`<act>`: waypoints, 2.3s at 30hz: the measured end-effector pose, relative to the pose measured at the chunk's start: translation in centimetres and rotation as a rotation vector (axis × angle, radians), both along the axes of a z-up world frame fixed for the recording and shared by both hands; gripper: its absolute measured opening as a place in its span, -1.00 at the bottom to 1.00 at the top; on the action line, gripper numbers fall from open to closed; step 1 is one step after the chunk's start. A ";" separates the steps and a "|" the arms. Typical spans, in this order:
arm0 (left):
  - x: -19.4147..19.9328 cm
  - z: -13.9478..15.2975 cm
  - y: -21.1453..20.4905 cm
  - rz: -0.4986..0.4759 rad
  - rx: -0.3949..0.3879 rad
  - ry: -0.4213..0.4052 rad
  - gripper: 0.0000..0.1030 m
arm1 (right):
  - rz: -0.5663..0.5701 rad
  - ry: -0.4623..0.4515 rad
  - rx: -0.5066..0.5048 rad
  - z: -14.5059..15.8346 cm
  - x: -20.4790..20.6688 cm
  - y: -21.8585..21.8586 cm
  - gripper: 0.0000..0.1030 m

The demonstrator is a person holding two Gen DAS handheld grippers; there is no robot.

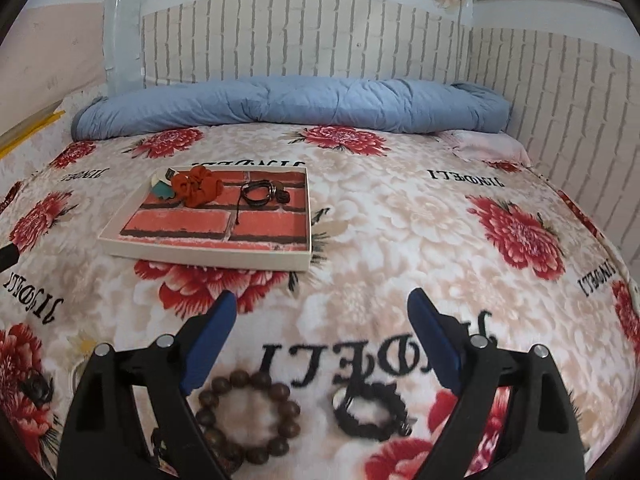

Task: Organize jewelry
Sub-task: 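Withdraw both tools from the tray back toward the remaining jewelry, then grasp the black claw clip with the left tool while the right tool grasps the rainbow-beaded claw clip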

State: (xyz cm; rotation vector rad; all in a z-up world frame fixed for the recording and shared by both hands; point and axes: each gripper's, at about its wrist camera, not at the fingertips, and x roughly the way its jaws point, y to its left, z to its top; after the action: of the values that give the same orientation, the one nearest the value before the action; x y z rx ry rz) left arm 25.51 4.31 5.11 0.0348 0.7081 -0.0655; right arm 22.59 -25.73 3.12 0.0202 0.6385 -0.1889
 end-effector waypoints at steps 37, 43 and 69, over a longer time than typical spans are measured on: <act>-9.7 -9.6 3.5 0.025 0.011 0.031 0.90 | 0.035 0.000 -0.012 -8.6 -8.8 9.1 0.72; -9.3 -10.6 3.3 0.016 -0.005 0.067 0.90 | 0.053 0.034 -0.029 -9.2 -8.0 10.0 0.72; -7.5 -12.6 3.1 -0.010 -0.023 0.175 0.79 | 0.076 0.150 0.016 -10.9 -6.0 10.3 0.50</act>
State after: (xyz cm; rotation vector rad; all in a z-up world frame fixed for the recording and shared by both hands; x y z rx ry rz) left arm 17.99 7.40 -7.49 0.0104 0.8817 -0.0875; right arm 16.62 -15.38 -7.77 -0.0025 0.7889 -0.1126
